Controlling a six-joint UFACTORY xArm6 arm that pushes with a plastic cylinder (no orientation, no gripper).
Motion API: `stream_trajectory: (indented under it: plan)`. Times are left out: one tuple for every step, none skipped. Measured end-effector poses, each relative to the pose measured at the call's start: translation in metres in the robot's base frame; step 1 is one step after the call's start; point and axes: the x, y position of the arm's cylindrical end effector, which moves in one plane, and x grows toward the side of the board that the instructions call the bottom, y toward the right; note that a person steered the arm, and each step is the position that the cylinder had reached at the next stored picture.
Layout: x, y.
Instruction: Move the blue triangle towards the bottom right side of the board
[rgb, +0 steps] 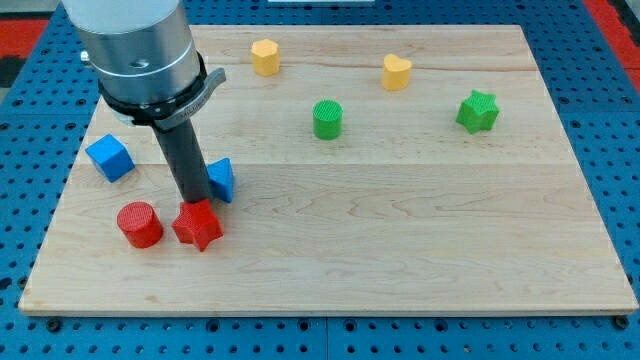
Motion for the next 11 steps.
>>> stream_trajectory:
  plan:
    - [-0.003, -0.016]
    - [-0.012, -0.039]
    - [-0.012, -0.013]
    - [-0.016, -0.023]
    - [-0.027, -0.034]
    - [-0.027, -0.023]
    - [-0.027, 0.023]
    - [-0.027, 0.068]
    - [-0.012, 0.121]
    - [-0.006, 0.18]
    - [0.014, 0.243]
